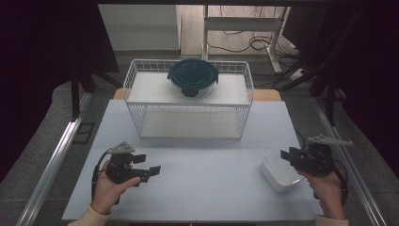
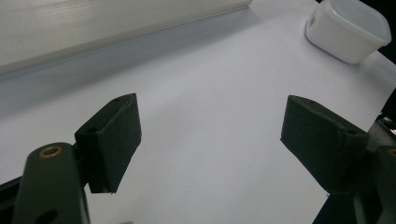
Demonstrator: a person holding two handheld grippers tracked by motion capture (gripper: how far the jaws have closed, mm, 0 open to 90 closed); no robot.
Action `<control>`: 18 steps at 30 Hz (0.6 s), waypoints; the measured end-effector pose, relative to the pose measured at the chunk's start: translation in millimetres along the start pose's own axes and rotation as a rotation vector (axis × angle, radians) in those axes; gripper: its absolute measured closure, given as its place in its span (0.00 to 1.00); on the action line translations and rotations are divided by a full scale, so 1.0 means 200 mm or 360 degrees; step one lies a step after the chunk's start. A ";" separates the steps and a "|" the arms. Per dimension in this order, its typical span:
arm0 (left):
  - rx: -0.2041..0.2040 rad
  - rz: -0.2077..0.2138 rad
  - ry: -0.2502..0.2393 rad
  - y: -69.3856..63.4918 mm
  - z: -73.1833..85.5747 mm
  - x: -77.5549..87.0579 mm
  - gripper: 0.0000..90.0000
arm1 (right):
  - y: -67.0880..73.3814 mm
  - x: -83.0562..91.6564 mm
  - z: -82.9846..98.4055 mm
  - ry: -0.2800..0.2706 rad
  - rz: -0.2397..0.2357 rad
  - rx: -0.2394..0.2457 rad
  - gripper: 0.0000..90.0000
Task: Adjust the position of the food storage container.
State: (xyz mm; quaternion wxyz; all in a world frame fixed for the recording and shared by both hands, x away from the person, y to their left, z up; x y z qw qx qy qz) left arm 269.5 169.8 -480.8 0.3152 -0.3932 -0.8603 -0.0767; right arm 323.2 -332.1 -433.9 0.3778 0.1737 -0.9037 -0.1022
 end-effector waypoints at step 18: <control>-0.0002 0.0013 0.0032 0.00 0.01 -0.02 0.22 | -0.36 0.00 0.05 0.0125 0.0389 -0.0020 0.99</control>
Point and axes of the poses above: each handheld gripper's, and its own axes: x roughly backward along the jaws, z roughly out of its underside, y roughly to its left, the point moved 4 cm from there along -x, roughly forward along the jaws, and after that the axes turned 15 degrees about -x, right-handed, at the moved point
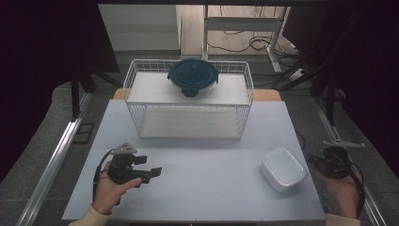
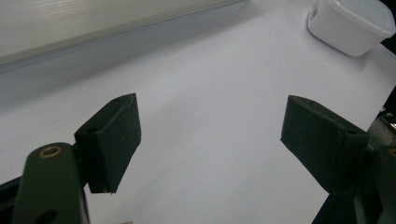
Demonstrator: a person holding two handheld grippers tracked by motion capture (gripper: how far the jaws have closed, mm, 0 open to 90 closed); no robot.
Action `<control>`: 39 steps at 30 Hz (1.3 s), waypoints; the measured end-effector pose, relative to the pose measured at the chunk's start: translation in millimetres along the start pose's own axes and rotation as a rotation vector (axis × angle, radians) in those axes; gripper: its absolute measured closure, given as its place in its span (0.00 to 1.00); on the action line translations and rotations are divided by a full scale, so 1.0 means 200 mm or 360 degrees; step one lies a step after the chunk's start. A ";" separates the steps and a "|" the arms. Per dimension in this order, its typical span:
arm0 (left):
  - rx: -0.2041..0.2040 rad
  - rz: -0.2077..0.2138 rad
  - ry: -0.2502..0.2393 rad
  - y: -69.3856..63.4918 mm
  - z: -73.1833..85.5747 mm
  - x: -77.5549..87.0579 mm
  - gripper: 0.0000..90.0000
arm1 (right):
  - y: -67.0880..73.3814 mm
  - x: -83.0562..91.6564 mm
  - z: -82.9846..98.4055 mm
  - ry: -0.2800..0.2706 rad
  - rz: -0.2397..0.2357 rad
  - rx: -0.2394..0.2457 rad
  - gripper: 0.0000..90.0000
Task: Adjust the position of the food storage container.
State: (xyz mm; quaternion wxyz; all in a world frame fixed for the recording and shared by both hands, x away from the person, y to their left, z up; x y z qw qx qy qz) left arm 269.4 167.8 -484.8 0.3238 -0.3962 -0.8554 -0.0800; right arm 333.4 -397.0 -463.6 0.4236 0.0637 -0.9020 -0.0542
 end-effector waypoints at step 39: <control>0.0009 -0.0009 0.0004 0.01 0.02 0.01 0.22 | 0.31 -0.08 0.14 0.0313 -0.0096 0.0246 1.00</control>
Point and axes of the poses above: each handheld gripper's, and its own axes: x roughly backward along the jaws, z roughly out of its underside, y roughly to its left, the point moved 4 cm from there along -x, roughly forward along the jaws, and after that the axes turned 15 degrees about -x, right-handed, at the moved point
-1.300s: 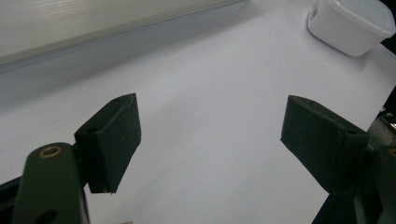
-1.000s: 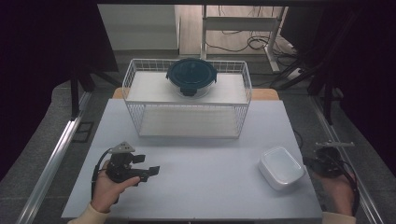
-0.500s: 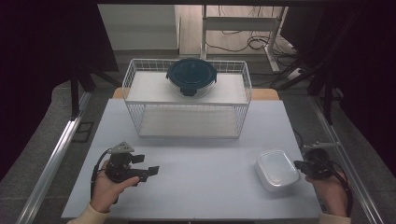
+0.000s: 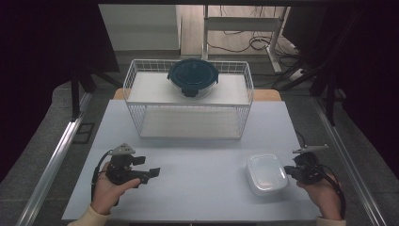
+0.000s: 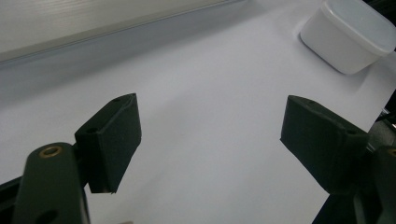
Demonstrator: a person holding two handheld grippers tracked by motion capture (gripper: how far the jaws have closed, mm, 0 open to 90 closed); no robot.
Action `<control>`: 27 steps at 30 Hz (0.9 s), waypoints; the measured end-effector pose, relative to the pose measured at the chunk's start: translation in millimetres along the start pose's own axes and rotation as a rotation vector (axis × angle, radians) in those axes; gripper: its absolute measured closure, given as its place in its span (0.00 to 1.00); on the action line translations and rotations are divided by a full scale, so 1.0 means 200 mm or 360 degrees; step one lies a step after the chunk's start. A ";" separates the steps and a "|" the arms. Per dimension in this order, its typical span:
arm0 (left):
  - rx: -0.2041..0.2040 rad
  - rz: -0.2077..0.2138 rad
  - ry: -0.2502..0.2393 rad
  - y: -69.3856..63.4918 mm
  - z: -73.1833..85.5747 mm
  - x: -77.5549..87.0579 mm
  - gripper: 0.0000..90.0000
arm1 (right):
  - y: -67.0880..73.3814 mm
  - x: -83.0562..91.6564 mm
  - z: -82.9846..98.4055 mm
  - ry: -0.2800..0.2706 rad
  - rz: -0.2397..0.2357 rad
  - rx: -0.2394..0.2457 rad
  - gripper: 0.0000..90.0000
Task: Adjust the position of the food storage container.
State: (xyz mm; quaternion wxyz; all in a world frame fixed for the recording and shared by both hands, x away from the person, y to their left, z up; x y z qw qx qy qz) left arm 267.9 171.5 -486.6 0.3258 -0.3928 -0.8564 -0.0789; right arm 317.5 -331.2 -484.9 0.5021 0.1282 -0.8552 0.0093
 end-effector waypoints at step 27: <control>-0.0001 0.0001 0.0006 0.00 0.01 0.00 0.22 | 0.25 -0.08 0.06 0.0144 -0.0096 0.0125 1.00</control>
Point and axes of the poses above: each handheld gripper's, and its own axes: x roughly backward along the jaws, z roughly out of its underside, y roughly to its left, the point moved 4 cm from there along -x, roughly forward along the jaws, and after that the axes turned 15 degrees about -x, right-handed, at the moved point
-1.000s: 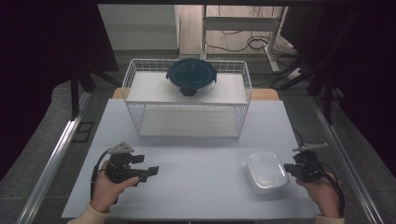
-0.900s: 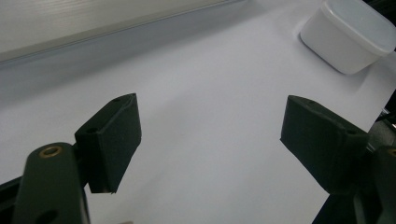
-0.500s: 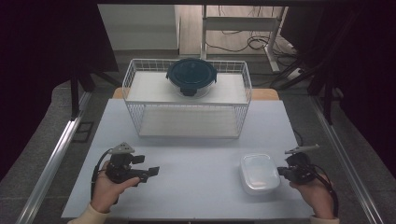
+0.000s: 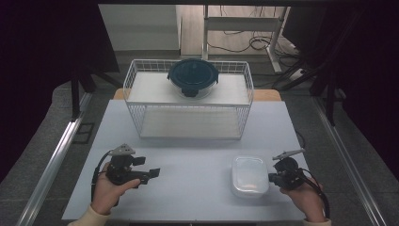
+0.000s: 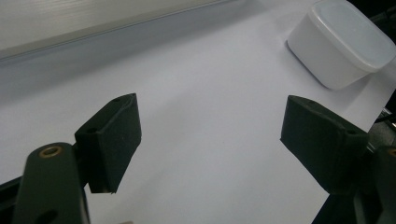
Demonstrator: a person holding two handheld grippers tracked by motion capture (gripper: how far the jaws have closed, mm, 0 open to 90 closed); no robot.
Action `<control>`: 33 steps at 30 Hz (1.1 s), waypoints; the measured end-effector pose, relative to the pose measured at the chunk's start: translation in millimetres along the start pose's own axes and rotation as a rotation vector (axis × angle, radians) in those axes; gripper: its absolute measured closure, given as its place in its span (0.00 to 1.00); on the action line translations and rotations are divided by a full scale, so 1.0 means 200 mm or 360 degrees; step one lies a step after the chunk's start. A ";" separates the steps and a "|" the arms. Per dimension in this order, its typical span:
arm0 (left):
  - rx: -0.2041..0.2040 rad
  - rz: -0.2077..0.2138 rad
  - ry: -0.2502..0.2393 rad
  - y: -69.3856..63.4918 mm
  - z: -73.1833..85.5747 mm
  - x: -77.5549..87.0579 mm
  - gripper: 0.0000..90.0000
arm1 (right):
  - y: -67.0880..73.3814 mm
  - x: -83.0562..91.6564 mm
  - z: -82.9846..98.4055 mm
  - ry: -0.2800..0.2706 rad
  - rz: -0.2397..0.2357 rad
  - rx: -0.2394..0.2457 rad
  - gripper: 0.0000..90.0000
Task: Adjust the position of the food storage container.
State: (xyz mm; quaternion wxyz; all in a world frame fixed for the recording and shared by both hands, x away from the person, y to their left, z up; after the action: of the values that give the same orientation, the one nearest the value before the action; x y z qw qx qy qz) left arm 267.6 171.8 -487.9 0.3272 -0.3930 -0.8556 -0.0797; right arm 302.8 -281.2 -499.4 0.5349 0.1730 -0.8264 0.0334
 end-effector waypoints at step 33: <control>0.0007 0.0018 0.0022 0.00 0.01 -0.03 0.22 | 0.46 -0.17 -0.14 -0.0048 -0.0132 0.0258 1.00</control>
State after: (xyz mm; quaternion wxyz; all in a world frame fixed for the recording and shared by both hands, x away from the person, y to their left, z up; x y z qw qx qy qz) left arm 269.5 169.9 -492.7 0.3343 -0.3967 -0.8513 -0.0787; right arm 310.5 -180.5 -506.9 0.5075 0.2504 -0.8210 0.0752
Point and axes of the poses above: each handheld gripper's, and its own axes: x roughly backward along the jaws, z roughly out of its underside, y roughly to its left, the point moved 4 cm from there along -x, roughly forward along the jaws, and after that the axes turned 15 degrees about -x, right-handed, at the moved point
